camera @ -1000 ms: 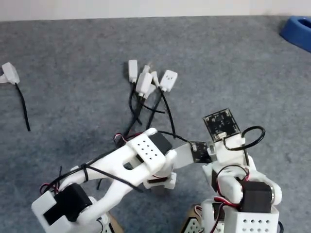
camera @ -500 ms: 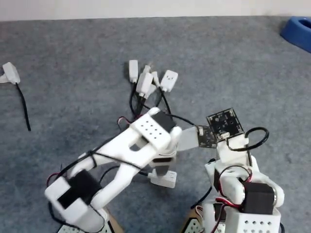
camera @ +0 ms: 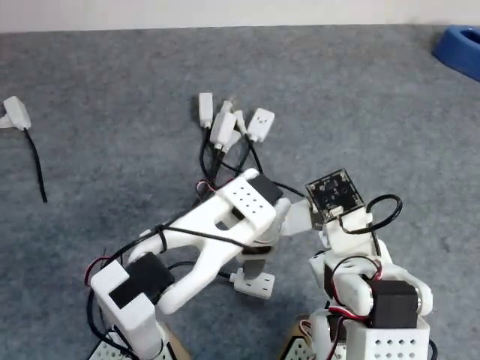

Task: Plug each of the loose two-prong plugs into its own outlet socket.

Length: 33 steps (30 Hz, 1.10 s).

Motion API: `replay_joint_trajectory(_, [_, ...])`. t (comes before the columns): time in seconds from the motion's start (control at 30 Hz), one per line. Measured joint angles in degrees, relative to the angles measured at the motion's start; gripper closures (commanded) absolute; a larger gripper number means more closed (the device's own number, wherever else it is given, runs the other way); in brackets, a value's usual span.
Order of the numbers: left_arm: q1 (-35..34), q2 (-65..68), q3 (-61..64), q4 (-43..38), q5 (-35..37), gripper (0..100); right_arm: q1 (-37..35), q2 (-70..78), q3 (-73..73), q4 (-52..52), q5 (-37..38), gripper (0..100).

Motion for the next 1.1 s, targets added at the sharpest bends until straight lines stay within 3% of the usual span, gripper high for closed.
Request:
replay_joint_trajectory(0.43, [-1.1,-1.2,-9.3,8.7,2.7,74,0.0,0.0,0.0,0.0,0.0,99.3])
replay_joint_trajectory(0.77, [2.3,-1.7,-1.2,8.9,5.7,74,0.4,0.4,1.6,0.1,0.1,99.3])
replay_joint_trajectory(1.0, [3.7,-2.2,3.3,4.3,5.8,74,17.5,5.2,1.7,-6.5,2.9,99.3])
replay_joint_trajectory(1.1, [3.8,-2.2,4.7,3.3,5.7,74,20.2,8.0,1.6,-9.2,2.7,99.3])
